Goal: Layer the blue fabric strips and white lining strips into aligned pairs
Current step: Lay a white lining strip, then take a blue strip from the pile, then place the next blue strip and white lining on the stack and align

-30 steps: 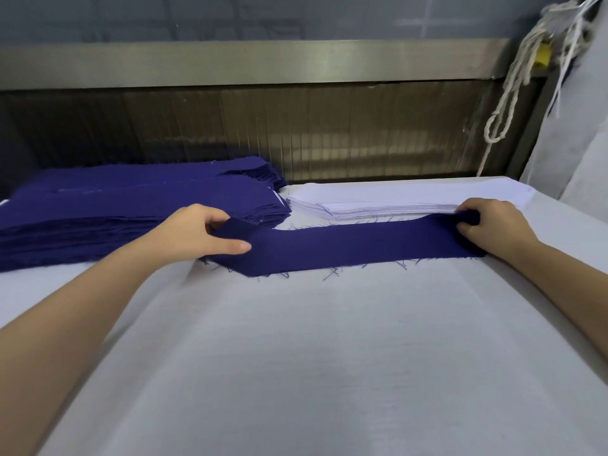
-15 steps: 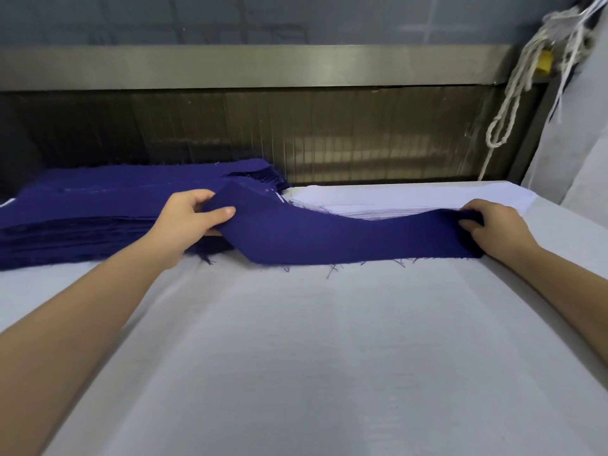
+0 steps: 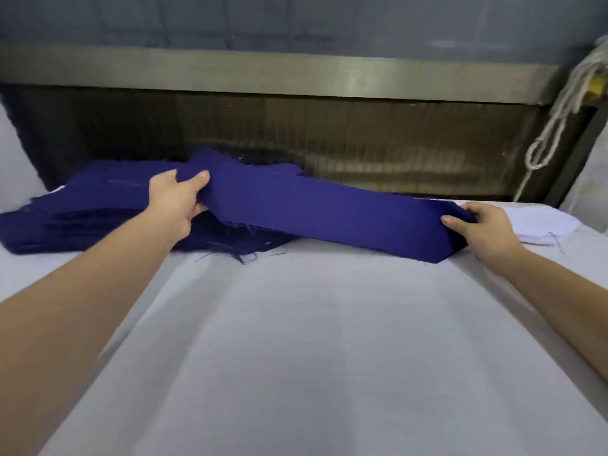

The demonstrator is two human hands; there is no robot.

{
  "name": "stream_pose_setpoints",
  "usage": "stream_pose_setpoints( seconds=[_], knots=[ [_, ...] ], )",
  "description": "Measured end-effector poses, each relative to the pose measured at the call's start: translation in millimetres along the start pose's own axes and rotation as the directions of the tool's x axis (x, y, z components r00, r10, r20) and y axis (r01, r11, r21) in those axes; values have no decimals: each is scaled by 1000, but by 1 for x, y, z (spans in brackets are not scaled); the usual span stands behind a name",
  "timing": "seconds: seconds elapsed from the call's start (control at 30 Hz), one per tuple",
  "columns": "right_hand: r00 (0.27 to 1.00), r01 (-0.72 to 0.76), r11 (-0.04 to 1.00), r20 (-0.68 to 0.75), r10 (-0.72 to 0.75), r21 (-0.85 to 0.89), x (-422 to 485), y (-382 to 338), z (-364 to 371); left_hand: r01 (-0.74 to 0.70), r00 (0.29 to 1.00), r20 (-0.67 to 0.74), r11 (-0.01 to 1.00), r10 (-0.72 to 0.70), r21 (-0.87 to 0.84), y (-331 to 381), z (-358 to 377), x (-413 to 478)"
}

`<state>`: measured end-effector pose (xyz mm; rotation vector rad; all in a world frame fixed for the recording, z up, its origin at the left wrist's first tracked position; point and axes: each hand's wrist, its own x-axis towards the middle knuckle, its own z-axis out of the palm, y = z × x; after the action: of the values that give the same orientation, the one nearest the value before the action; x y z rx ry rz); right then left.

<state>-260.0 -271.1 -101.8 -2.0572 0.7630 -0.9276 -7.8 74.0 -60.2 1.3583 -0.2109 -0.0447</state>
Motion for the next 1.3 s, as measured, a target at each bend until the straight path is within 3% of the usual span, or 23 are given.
stream_pose_setpoints(
  seconds=[0.23,0.43,0.73,1.03,1.3],
  knots=[
    [995,-30,995,99,21,93,21,-48,67,-94,979,-155,971,129,219,21,-53,51],
    [985,5,986,167,-33,168,31,-94,115,-107,943,-234,882,236,460,34,-105,93],
    [960,-54,986,280,8,156,36,-134,175,45,903,-275,566,330,823,36,-162,122],
    [951,31,998,307,-14,-48,39,-124,188,28,947,-150,396,282,918,23,-168,124],
    [924,350,870,279,-259,-349,46,-137,205,22,953,-71,166,295,986,26,-140,124]
  ],
)
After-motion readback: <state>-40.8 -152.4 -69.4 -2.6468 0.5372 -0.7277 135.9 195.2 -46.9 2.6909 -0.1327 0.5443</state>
